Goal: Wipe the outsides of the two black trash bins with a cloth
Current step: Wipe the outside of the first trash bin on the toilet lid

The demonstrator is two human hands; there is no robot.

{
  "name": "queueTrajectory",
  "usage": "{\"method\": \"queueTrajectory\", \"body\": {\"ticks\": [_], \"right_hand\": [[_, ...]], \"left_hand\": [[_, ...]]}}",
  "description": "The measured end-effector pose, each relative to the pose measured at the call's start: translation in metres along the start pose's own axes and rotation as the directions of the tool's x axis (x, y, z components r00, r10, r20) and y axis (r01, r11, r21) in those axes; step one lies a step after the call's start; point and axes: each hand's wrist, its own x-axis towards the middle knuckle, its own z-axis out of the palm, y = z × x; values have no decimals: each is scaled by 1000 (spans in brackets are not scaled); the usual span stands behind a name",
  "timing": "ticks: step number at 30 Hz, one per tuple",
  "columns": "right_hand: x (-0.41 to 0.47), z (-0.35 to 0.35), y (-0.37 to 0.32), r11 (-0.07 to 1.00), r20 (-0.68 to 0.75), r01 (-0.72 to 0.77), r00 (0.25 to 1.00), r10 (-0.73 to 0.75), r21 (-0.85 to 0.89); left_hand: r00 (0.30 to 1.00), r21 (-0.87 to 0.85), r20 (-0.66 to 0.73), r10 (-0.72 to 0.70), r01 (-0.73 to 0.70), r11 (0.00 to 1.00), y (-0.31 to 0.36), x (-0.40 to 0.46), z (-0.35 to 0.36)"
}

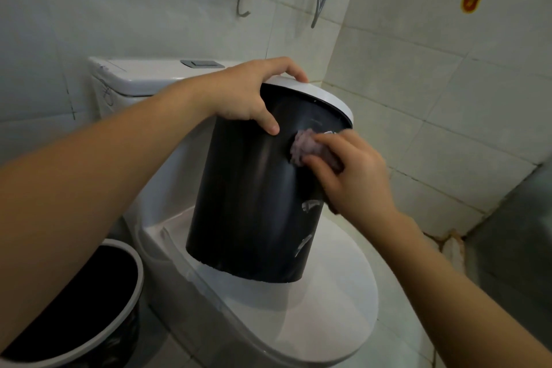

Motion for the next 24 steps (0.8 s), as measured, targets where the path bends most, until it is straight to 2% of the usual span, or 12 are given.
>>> {"method": "queueTrajectory", "body": {"ticks": [3, 8, 13, 15, 20, 24], "right_hand": [[26, 1, -5, 993, -76, -122, 990, 122, 7], [33, 0, -5, 995, -53, -94, 994, 93, -24], [26, -9, 15, 960, -66, -281, 958, 280, -1], [28, -8, 11, 960, -67, -280, 958, 279, -10], [26, -2, -4, 996, -20, -87, 996, 86, -35], [24, -9, 9, 985, -61, -174, 983, 172, -21]], "left_hand": [[1000, 17, 7, 2, -2, 1000, 2, 0, 0], [1000, 16, 4, 16, -16, 1000, 2, -3, -1], [1000, 13, -7, 5, -5, 1000, 1, -3, -3], [1000, 22, -5, -1, 1, 1000, 1, -3, -3], [1000, 14, 3, -2, 2, 1000, 1, -3, -2], [1000, 11, 2, 5, -5, 1000, 1, -3, -3]]}}
